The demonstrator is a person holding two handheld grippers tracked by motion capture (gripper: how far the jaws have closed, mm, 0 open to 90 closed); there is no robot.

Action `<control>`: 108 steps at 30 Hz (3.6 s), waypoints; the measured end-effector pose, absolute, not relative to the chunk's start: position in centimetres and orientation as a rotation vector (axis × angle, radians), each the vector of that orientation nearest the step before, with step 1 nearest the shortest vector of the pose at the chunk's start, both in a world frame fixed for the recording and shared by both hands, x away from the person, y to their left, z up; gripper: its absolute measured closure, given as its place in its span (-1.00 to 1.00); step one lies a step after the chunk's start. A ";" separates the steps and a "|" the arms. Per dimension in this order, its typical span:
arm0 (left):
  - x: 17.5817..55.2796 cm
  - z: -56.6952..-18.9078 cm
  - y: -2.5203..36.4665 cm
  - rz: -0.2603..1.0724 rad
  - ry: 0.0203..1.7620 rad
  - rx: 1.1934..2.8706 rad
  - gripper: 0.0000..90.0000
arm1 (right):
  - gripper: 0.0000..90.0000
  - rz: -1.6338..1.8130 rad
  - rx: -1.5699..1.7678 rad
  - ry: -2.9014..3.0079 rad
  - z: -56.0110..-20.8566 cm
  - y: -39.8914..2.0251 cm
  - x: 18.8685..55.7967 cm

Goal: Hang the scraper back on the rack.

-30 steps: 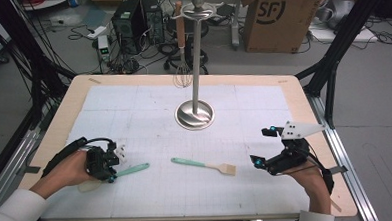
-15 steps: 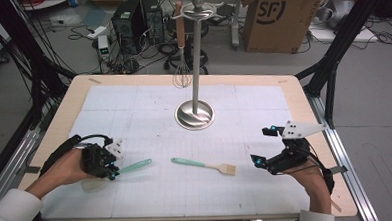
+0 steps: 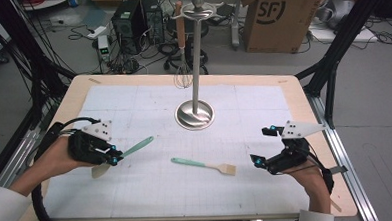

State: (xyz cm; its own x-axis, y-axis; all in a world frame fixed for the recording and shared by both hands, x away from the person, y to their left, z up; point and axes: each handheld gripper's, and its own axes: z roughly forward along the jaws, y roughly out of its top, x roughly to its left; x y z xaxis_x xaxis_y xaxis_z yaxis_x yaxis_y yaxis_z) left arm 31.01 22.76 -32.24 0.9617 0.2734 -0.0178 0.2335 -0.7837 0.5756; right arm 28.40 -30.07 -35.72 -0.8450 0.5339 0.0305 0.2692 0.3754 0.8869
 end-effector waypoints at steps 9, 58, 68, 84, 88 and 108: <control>31.5 -29.6 23.0 0.131 0.369 2.378 0.79 | -1.00 1.461 0.719 2.365 -35.8 -30.1 28.5; 40.7 -16.9 19.4 0.291 0.373 2.091 0.80 | -1.00 1.515 0.728 2.338 -35.8 -30.9 28.5; 42.6 -16.7 18.7 0.279 0.385 2.082 0.80 | -1.00 1.512 0.726 2.342 -35.9 -30.9 28.6; 44.7 -16.7 17.2 0.273 0.402 2.080 0.80 | -1.00 1.517 0.733 2.338 -35.9 -31.0 28.6; 44.9 -16.8 17.1 0.276 0.412 2.082 0.80 | -1.00 1.516 0.728 2.341 -36.0 -31.0 28.7; 45.6 -17.5 15.9 0.263 0.418 2.096 0.80 | -1.00 1.513 0.730 2.348 -36.1 -30.9 28.7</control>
State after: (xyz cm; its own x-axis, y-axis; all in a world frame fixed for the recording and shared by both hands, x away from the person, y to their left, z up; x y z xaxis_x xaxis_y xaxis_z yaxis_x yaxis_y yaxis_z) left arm 45.64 15.94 -17.52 0.9186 0.3945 0.0220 0.1908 -0.4915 0.8497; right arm 28.72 -30.90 -36.07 -0.8419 0.5367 0.0561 0.2729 0.3337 0.9023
